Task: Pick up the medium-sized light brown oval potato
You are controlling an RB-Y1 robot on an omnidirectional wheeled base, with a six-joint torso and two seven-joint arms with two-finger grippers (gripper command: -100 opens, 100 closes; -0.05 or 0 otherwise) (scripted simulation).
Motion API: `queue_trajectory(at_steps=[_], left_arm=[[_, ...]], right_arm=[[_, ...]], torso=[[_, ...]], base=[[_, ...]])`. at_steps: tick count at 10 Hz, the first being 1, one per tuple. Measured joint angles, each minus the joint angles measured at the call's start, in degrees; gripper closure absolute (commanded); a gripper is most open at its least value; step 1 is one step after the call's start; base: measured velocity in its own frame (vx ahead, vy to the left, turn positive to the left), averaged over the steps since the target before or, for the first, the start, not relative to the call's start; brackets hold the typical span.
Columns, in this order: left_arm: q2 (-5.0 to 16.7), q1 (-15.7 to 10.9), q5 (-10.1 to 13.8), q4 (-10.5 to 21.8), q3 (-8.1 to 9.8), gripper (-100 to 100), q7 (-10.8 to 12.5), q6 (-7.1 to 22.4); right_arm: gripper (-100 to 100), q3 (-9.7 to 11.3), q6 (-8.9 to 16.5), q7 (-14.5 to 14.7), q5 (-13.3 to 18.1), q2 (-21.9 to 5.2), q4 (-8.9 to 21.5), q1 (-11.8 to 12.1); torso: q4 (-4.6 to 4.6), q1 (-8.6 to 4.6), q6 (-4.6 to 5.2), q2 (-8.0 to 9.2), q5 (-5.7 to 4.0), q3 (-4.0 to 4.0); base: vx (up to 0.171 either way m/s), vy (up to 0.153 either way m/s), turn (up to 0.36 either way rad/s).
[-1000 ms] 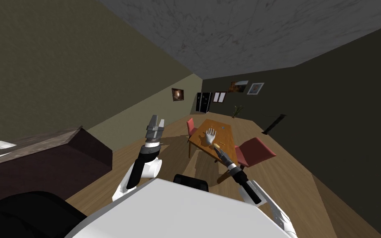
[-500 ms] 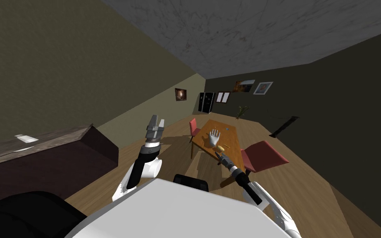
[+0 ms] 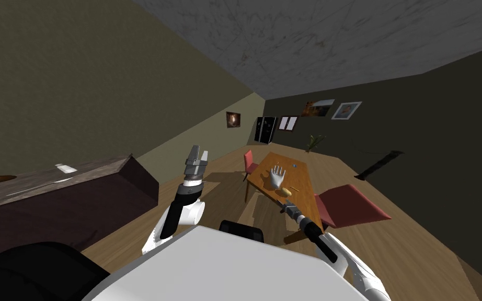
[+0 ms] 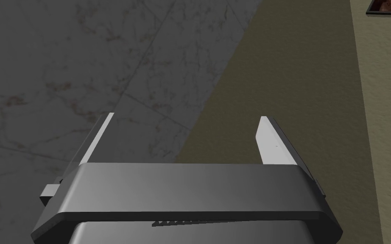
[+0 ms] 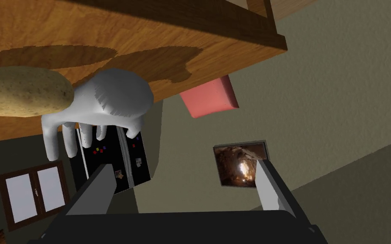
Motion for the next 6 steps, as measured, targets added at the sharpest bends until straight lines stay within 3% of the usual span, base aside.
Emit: queue_trajectory(at_steps=[1,6], left_arm=[[0.0,0.0,0.0,0.0,0.0,0,0.0,0.0],[0.0,0.0,0.0,0.0,0.0,0,0.0,0.0]], right_arm=[[-100,0.62,0.93,0.47,0.65,-0.68,0.89,-0.2],[-100,3.53,2.29,5.0,5.15,-3.14,11.6,-4.06]], torso=[[0.0,-0.03,0.02,0.0,0.0,0.0],[0.01,0.03,-0.01,0.02,0.0,0.01]], base=[[0.039,0.067,0.136],[0.02,0.057,0.096]])
